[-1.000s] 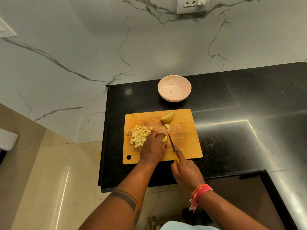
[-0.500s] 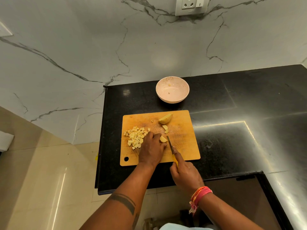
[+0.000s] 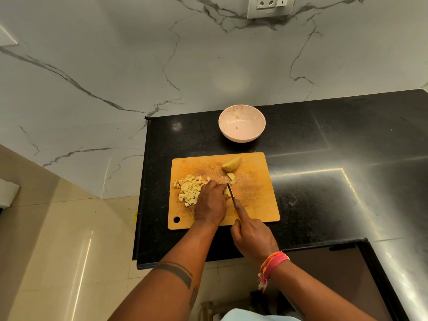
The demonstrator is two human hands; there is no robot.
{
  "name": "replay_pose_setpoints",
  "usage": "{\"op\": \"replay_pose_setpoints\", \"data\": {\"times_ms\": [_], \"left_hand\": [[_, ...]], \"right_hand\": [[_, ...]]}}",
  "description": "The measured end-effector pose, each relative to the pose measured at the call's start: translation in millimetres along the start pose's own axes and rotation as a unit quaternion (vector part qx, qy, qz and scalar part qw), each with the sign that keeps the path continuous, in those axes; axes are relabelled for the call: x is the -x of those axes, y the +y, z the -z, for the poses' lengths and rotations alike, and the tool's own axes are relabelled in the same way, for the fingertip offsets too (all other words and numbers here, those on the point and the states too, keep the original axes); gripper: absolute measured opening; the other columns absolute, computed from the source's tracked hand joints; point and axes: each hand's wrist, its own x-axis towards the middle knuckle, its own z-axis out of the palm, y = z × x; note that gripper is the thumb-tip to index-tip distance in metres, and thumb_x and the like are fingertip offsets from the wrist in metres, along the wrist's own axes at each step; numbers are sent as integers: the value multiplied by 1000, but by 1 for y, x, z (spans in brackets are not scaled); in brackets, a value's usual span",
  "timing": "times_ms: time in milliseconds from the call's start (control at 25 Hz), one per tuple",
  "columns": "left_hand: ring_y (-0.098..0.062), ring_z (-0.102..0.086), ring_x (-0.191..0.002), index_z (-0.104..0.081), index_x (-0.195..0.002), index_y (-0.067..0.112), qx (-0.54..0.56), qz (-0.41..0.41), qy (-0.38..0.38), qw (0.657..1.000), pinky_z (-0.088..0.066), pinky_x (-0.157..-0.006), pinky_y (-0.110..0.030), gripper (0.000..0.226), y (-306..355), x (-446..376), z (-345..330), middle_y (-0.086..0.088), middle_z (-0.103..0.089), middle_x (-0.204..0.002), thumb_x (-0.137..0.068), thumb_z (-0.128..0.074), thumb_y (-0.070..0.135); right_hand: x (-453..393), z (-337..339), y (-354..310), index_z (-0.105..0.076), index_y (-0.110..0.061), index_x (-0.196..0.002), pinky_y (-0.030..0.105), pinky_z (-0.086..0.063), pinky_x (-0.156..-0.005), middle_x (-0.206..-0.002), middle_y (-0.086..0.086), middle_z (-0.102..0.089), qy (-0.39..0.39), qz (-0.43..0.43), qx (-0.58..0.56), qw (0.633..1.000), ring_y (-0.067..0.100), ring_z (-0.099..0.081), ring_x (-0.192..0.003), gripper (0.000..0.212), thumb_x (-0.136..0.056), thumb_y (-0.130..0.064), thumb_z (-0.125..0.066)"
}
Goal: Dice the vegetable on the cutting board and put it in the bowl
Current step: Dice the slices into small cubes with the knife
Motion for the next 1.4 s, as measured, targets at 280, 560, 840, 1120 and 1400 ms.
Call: {"op": "replay_pose_setpoints", "data": {"times_ms": [280,560,840,1120,1400], "left_hand": [[-22,-45,-119,-64,-131,18,-27,-3,-11,1000,-47,-99,-36,32,2,-1,4,-1,-56,-125,-101,-53,25],[-21,-47,-117,-62,-136,20,-41,-9,0,999,-47,-98,-34,39,3,1,1,0,-56,-127,-99,-58,31],[-19,-46,-119,-61,-136,22,-26,-3,5,1000,-45,-99,-32,37,4,2,3,1,-56,-129,-99,-60,29],[-18,-49,-119,-67,-128,21,14,32,20,999,-43,-95,-29,29,3,2,4,0,-60,-122,-100,-61,24],[-20,-51,-113,-71,-118,18,14,23,26,999,-46,-89,-31,21,1,0,5,0,-62,-116,-100,-58,20]], "right_hand": [[-18,-7,-6,5,-29,-162,36,-39,-55,-82,11,-67,-22,-2,57,998,30,-62,-67,71,-103,-35,-34],[21,-9,5,16,-27,-159,35,-38,-51,-70,-1,-57,-71,-6,62,995,18,-49,-53,79,-101,-33,-36],[39,-9,13,16,-30,-159,31,-40,-52,-70,-7,-56,-58,0,41,997,12,-52,-56,76,-101,-37,-33],[7,-3,2,5,-34,-161,36,-39,-53,-68,-2,-56,-26,-1,27,999,18,-50,-54,73,-101,-35,-36],[-12,-4,-1,7,-34,-161,37,-39,-53,-73,6,-61,-34,9,54,998,26,-56,-60,72,-102,-35,-34]]}}
